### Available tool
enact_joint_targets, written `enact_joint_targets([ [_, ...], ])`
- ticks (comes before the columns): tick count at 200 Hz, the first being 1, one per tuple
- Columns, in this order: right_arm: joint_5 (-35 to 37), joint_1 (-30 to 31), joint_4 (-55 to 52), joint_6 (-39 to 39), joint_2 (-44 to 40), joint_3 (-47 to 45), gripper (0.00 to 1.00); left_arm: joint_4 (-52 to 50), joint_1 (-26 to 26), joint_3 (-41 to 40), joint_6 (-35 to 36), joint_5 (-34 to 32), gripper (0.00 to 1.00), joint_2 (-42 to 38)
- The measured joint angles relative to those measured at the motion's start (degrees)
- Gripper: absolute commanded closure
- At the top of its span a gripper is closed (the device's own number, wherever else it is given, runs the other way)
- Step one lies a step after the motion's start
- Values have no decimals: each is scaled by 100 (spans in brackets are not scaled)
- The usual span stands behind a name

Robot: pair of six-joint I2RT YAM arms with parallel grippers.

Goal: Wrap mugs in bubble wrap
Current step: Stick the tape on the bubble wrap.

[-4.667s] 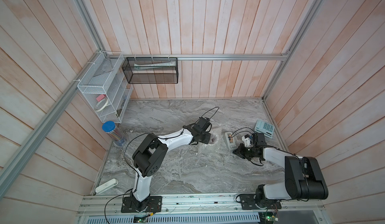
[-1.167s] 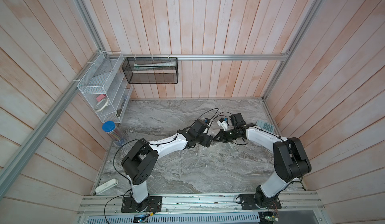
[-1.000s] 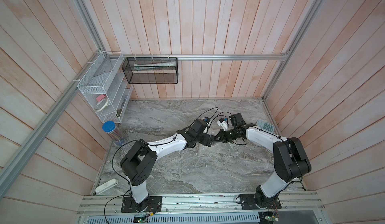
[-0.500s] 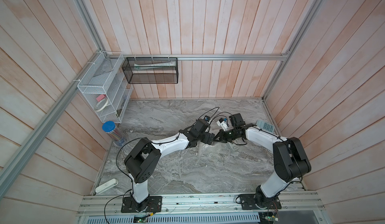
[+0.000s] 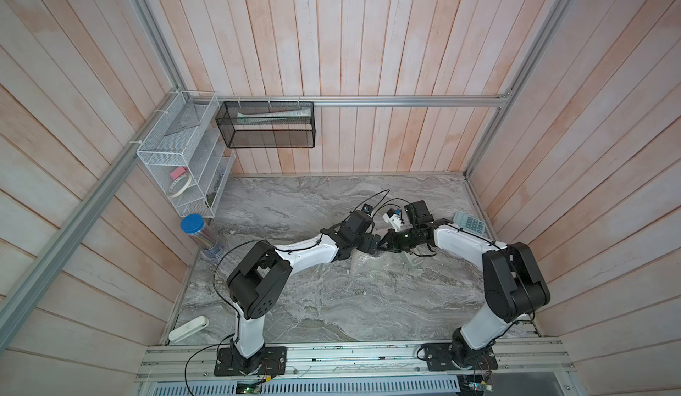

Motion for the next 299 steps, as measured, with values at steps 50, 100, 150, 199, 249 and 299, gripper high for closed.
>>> enact_joint_targets([
  [50, 72, 11, -13, 48, -48, -9, 100, 17, 0, 0, -4, -7, 0, 33],
  [100, 245, 22, -133, 195, -518, -264, 79, 170, -33, -116, -15, -7, 0, 31],
  [150, 306, 37, -461, 299, -994, -393, 70, 223, -31, -166, -13, -31, 0, 33],
  [199, 411, 44, -739, 363, -1078, -249, 70, 275, -31, -197, -11, -35, 0, 31],
  [249, 437, 70, -673, 544, -1062, -83, 80, 278, -31, -199, -11, -33, 0, 31],
  [299, 437, 118, -258, 702, -627, -85, 88, 278, -31, -199, -9, -33, 0, 31],
])
